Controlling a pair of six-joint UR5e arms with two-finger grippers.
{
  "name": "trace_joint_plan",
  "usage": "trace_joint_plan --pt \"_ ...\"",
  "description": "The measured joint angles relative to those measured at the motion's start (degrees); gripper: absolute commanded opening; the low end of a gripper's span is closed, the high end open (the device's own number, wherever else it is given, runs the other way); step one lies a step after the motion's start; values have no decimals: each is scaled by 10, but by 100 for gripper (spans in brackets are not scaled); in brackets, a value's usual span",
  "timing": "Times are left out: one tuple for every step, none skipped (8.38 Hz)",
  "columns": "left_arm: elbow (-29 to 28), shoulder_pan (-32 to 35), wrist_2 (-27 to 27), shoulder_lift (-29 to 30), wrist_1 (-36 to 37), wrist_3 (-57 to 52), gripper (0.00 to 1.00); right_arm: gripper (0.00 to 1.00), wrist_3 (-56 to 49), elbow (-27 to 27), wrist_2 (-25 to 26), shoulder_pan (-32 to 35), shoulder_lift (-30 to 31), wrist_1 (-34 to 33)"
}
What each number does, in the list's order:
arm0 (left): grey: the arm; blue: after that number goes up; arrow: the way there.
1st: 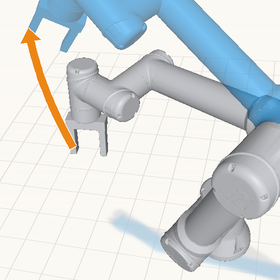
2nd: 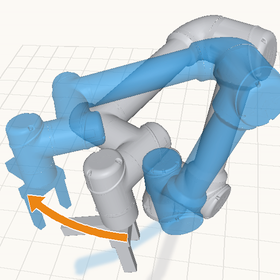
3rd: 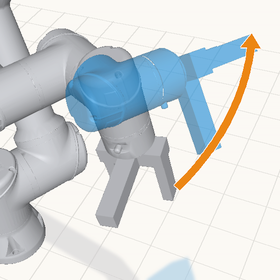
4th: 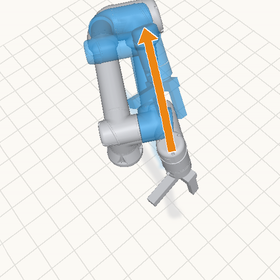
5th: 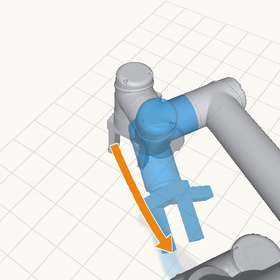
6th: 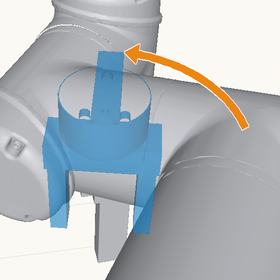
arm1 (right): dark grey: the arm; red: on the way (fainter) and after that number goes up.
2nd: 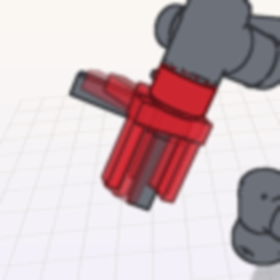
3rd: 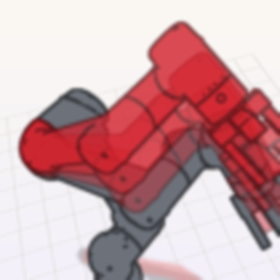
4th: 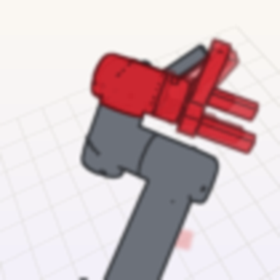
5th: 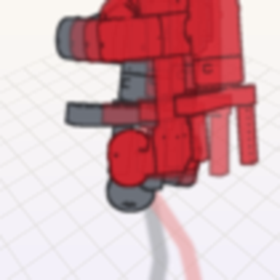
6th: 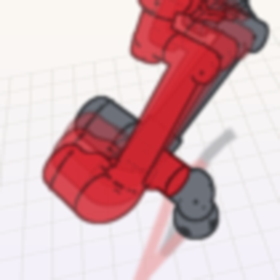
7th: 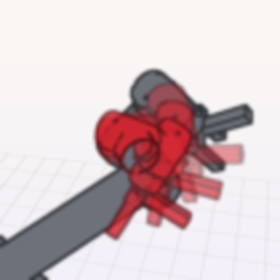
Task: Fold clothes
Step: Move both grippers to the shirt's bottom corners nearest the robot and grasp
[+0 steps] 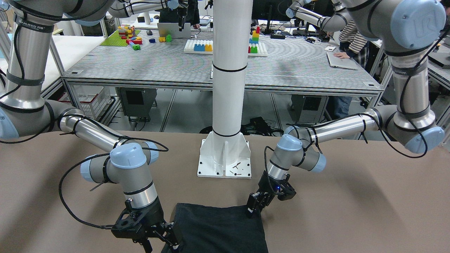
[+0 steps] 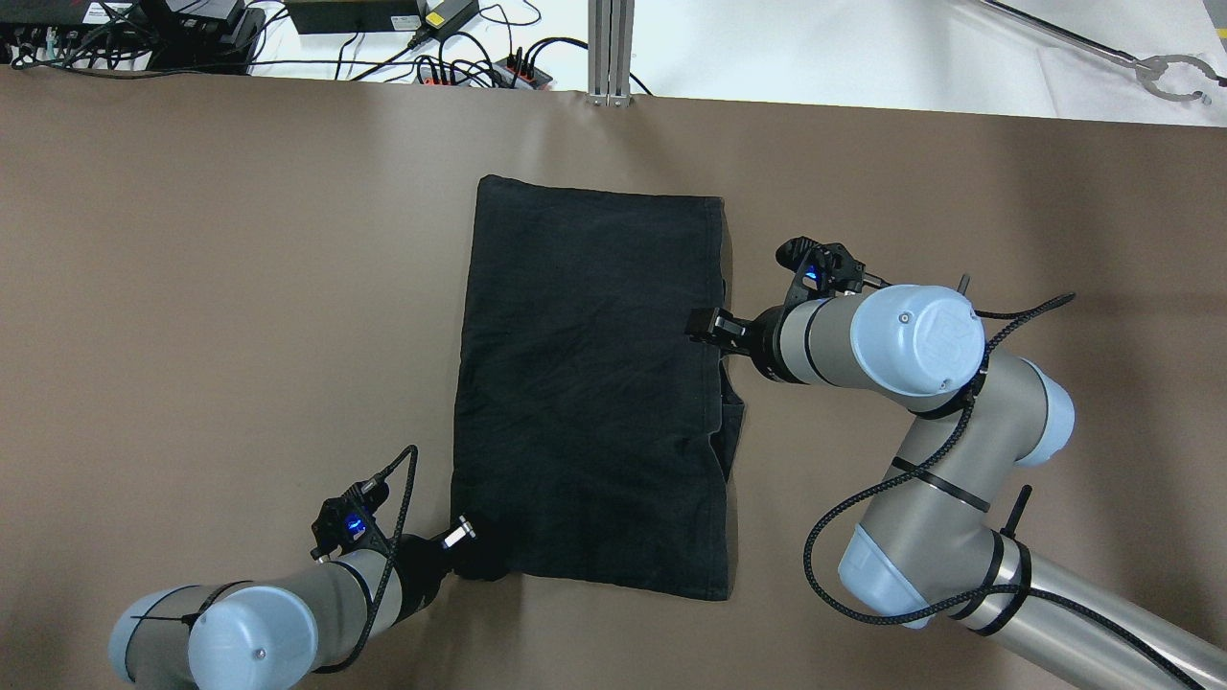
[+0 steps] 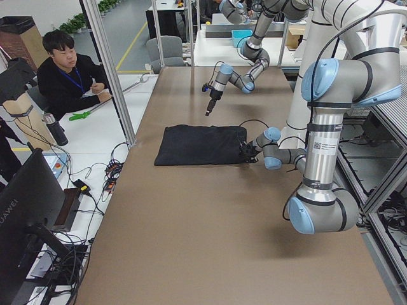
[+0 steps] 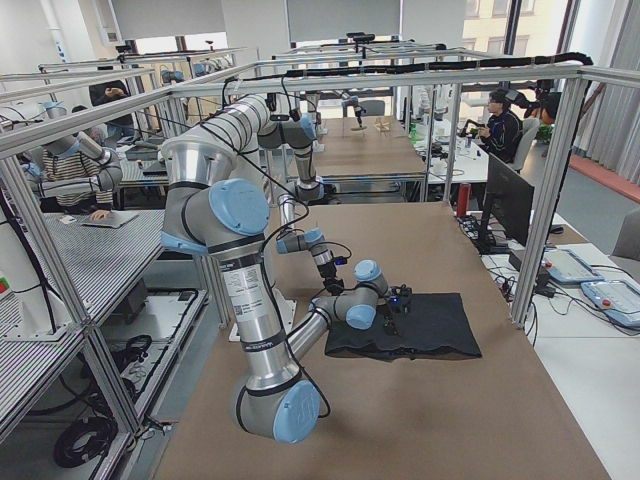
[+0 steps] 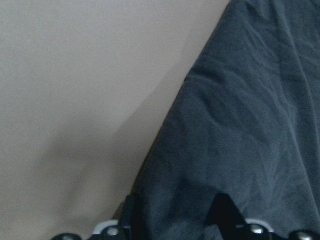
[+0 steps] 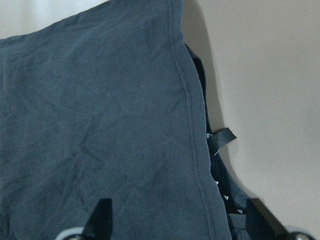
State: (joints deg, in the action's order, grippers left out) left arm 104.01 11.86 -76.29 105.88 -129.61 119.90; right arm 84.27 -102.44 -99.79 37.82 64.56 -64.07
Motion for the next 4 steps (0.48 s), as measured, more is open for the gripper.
trace_joint_plan --pt "0 0 0 2 0 0 0 91 3 -1 10 -4 0 0" --pt "0 0 0 3 0 0 0 92 12 -2 25 -13 -1 -1" --pt "0 0 0 3 0 0 0 92 38 -2 35 -24 -1 -6" --pt "0 -1 0 3 0 -1 0 93 77 -2 40 -38 -1 -14"
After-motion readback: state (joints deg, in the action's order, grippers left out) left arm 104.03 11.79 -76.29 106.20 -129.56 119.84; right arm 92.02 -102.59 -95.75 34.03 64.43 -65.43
